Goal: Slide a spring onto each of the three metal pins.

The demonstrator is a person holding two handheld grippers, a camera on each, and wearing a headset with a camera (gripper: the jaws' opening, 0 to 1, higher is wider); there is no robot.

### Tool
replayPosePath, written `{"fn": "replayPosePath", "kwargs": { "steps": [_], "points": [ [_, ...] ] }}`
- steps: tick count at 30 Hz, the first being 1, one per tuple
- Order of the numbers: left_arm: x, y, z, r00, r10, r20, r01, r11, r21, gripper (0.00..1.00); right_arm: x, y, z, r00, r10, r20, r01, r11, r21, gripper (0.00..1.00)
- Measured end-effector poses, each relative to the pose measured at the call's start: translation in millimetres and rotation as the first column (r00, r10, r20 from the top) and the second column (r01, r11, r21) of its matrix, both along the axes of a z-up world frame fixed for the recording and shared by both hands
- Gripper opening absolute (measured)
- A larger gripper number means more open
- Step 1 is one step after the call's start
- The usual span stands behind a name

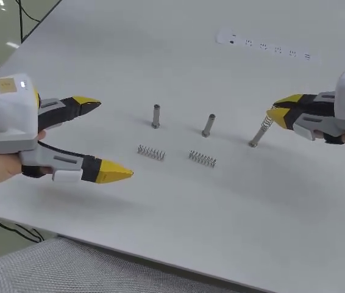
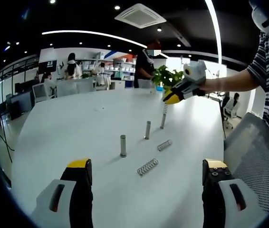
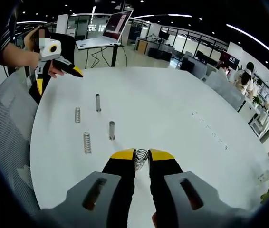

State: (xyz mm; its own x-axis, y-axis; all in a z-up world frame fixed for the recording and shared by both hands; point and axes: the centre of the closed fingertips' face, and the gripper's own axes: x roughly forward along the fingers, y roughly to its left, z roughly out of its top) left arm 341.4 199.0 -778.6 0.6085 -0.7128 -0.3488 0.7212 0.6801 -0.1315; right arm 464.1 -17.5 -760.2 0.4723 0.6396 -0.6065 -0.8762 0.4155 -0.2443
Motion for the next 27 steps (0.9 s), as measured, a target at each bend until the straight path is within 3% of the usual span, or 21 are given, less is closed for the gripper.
{"fn": "replayPosePath", "kwargs": {
  "steps": [12,18,27],
  "points": [
    [-0.1,0.6,1.3,1.0,0.004,-0.001,-0.004,1.0,-0.004,0.95,1.2,-1.0,-9.2,1.0,-0.014,-0.017,0.014,1.0,0.002,0.12],
    [-1.7,0.1,1.4,1.0,0.003,-0.003,-0.003,1.0,-0.002,0.94,-0.8,-2.2,-24.6,0.997,-0.042,-0.057,0.043,0.999,0.015,0.12],
    [-1.3,0.0,0.7,1.0,0.002,-0.007,-0.002,1.0,0.001,0.94,-7.3,-4.4,-43.1,0.995,-0.045,-0.088,0.044,0.999,-0.018,0.12]
  ]
}}
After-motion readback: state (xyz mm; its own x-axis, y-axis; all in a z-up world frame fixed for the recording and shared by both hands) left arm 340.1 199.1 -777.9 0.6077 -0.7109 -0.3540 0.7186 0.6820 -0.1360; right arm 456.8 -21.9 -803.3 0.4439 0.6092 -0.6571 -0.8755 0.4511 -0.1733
